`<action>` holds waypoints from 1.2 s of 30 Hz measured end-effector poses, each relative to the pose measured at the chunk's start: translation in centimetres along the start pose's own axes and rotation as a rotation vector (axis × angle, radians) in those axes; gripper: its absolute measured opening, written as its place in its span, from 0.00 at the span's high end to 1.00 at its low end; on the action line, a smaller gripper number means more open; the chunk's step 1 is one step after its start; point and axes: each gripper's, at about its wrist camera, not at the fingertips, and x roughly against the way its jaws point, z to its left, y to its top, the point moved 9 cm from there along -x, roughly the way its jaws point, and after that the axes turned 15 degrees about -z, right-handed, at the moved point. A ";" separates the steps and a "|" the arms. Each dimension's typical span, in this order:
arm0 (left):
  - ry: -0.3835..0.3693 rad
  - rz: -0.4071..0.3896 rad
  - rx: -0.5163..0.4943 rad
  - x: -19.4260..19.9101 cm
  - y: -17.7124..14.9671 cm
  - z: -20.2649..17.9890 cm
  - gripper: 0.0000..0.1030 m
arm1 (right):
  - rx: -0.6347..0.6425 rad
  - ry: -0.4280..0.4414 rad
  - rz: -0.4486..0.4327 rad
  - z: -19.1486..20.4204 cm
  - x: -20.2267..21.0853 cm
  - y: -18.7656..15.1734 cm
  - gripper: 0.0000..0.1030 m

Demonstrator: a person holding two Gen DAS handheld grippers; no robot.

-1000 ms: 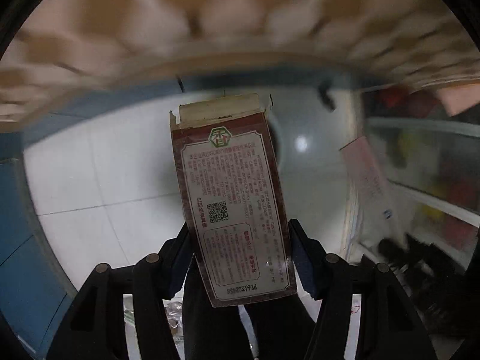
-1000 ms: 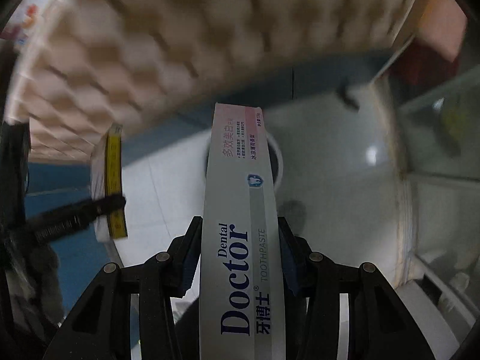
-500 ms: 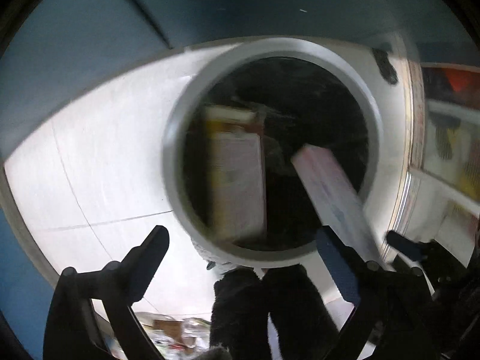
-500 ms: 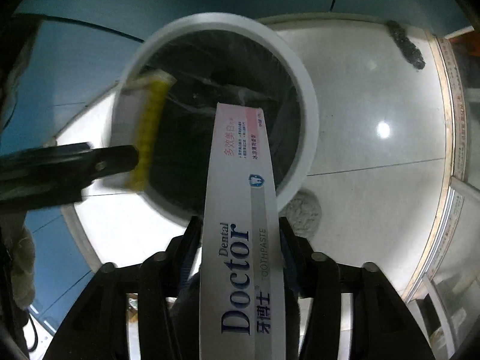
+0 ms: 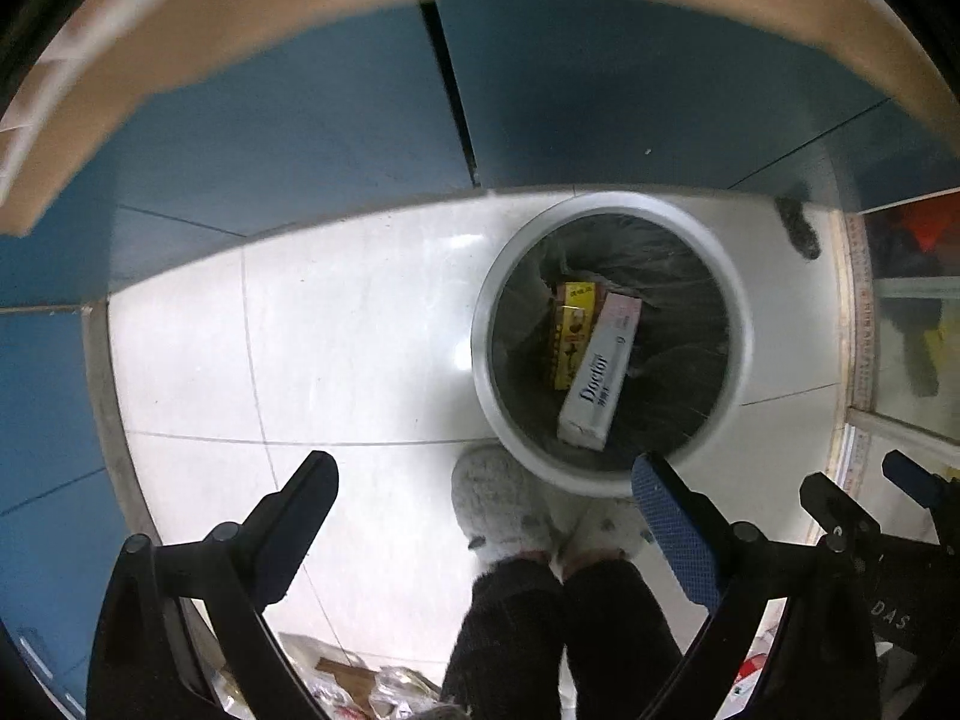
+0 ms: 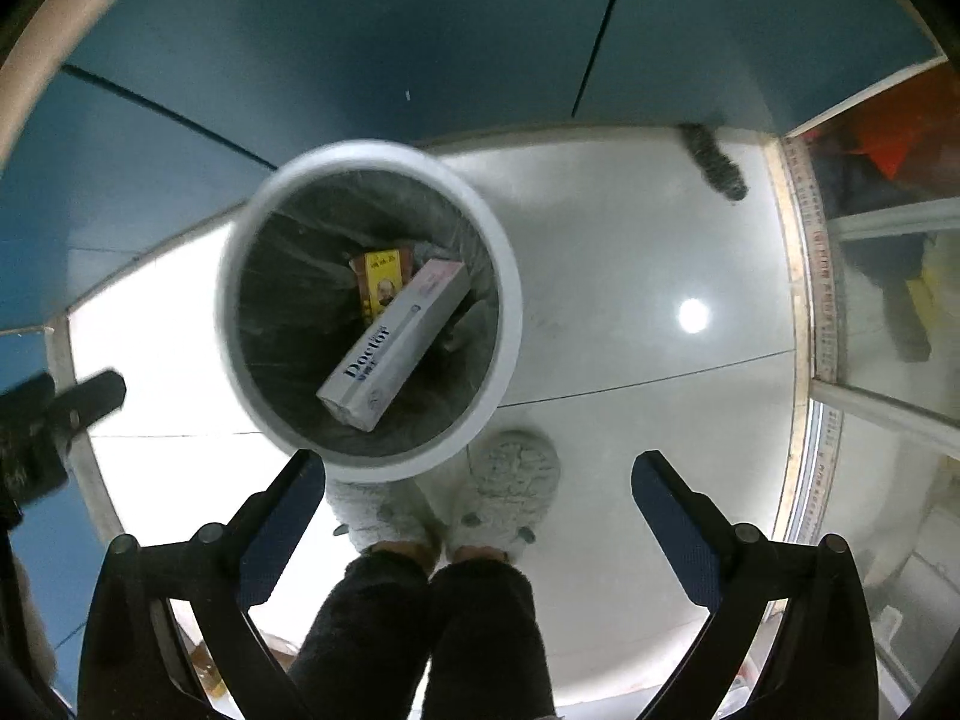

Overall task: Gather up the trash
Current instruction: 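Carry both boxes down over the grey bin and open both tools, then raise both tools back toward the counter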

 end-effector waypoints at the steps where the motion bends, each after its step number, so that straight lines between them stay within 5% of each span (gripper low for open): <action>1: -0.003 -0.005 0.010 1.5 0.0 -0.2 0.03 | 0.004 0.001 -0.003 -0.4 0.5 0.8 0.00; 21: -0.048 -0.132 0.062 32.9 2.3 -1.4 0.03 | 0.086 0.047 -0.224 0.1 40.2 5.6 0.00; 27: -0.088 -0.172 0.063 38.6 2.6 -1.1 0.03 | 0.083 0.046 -0.274 0.0 48.4 6.3 0.00; 36: -0.135 -0.251 0.054 44.7 3.6 0.0 0.03 | 0.080 0.067 -0.287 2.6 53.5 5.4 0.00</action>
